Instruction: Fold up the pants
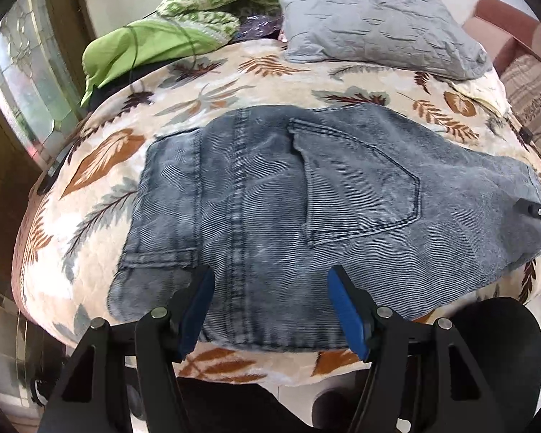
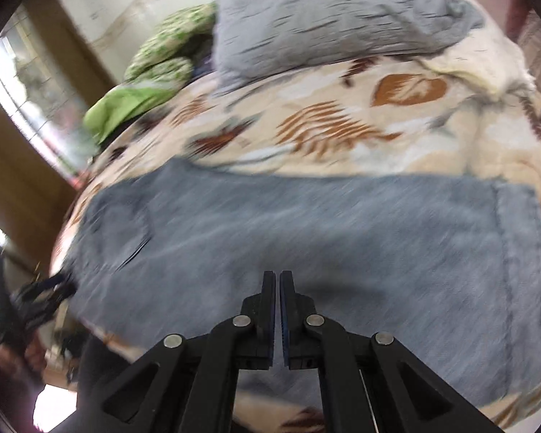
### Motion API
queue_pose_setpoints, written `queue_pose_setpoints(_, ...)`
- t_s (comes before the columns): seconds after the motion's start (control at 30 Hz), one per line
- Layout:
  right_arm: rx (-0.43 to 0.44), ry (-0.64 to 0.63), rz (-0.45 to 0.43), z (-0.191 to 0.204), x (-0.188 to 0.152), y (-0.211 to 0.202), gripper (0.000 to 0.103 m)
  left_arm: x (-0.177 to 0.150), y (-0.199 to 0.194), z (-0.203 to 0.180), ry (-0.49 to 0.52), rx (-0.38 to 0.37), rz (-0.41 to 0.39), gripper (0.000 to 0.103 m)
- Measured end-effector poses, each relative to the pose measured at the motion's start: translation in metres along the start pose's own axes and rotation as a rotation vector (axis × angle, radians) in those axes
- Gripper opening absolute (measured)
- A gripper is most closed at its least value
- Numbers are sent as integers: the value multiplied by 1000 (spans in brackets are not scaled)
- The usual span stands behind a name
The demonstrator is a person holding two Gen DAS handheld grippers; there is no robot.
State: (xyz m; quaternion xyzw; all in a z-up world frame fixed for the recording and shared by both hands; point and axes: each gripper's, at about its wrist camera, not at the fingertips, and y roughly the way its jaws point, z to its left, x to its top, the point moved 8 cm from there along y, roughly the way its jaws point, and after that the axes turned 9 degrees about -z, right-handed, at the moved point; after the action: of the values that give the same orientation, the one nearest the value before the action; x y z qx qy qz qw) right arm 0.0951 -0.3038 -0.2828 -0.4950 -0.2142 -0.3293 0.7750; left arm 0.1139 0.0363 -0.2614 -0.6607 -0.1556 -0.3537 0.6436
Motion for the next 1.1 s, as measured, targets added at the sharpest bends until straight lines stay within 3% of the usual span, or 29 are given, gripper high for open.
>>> queue_pose_setpoints(0.1,41,-14,25,23,-16,11,4,-7,7,0,9,12,34,66)
queue_pose_setpoints(0.2,4,-77,83,33,-40,26,4,-13,9,4,2,3,43,67)
queue_pose_setpoints(0.27,4,-119,54,35,-46,26,5,-15,8,5,14,-1,37,67)
queue_pose_setpoints(0.43,62,-64,63,23,-54,20,5,-17,8,5,14,-4,31,67)
queue_pose_setpoints(0.6,-8,-112,88,29,-50,12,5,-6,-8,12,-26,-37,-3,67)
queue_pose_setpoints(0.77,53,-151,55,69,-29,9,5,8,-21,42,-45,42,-65,72)
queue_pose_setpoints(0.87,97,-162,74,106,-20,20,5,3,-10,61,-76,83,-32,72)
queue_pose_setpoints(1.1,96,-217,242,172,-41,62,5,-15,14,68,-89,125,38,74)
